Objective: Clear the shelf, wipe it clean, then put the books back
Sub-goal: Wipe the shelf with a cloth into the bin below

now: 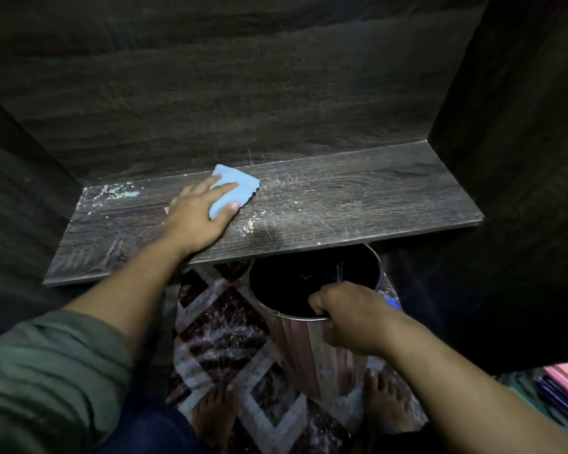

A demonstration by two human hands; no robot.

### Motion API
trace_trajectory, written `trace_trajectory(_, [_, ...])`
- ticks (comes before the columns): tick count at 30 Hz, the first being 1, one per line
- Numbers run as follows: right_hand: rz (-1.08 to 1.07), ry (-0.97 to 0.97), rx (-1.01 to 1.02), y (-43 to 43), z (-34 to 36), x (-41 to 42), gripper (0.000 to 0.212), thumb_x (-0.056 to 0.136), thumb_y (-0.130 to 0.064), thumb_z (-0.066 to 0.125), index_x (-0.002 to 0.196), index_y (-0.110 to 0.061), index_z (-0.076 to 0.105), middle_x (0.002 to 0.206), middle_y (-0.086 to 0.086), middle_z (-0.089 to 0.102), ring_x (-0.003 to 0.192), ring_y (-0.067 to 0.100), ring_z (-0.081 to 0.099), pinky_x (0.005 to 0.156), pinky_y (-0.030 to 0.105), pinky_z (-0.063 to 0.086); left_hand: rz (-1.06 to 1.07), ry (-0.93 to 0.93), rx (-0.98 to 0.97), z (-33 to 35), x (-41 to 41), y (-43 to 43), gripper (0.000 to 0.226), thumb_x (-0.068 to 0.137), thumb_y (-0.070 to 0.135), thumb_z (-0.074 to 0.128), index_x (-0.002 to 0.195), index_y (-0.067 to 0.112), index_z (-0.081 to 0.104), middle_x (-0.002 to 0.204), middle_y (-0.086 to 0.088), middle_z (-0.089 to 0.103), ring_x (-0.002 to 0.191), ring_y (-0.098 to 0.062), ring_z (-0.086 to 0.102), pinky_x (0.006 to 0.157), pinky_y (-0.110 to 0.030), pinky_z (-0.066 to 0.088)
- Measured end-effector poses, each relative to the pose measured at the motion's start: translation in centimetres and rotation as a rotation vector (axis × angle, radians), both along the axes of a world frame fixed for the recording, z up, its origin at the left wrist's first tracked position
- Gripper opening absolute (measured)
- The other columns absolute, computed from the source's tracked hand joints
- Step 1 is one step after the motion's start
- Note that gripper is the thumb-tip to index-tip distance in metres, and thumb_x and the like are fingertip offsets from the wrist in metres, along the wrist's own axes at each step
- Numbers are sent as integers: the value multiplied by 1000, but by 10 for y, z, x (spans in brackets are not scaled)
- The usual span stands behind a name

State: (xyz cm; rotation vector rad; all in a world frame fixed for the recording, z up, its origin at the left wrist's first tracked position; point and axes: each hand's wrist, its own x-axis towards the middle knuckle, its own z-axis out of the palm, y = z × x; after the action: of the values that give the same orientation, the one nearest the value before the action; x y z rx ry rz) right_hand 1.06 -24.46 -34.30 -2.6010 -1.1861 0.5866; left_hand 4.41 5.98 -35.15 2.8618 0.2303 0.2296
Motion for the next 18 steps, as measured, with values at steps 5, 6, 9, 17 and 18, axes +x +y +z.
trace_trajectory(5, [1,-12,-16,-2,1,-2,32,76,-11,60,63,-21,32,97,6,60,95,30,60,67,27,39,-191,-40,-41,-5,-8,-40,54,86,65,32,132,46,53,145,9,47,125,-26,46,107,-43,34])
trace_trajectory(6, [6,-13,-17,-2,2,-3,31,76,-11,60,64,-21,32,97,6,60,96,30,60,68,28,41,-221,-51,-52,-5,-11,-47,51,88,63,34,131,45,54,144,9,49,124,-25,47,106,-43,35])
trace_trajectory(9, [9,-18,-18,-5,5,-8,19,76,-11,59,73,-20,42,101,6,61,99,30,59,75,31,46,-316,-80,-94,-7,-21,-58,45,92,59,39,128,41,59,139,8,54,122,-21,50,105,-38,35])
trace_trajectory(17, [-35,-127,-22,-14,1,-24,25,87,-17,51,111,-19,57,116,3,56,116,26,51,89,30,38,-180,-326,-196,12,11,-67,36,94,39,49,123,27,66,128,3,63,117,-23,55,98,-26,33])
trace_trajectory(18, [-51,-138,-21,-15,0,-24,25,87,-16,51,111,-19,57,115,3,55,115,26,51,90,30,37,-154,-320,-187,16,24,-64,36,93,37,50,124,26,66,129,1,62,118,-24,55,99,-28,34])
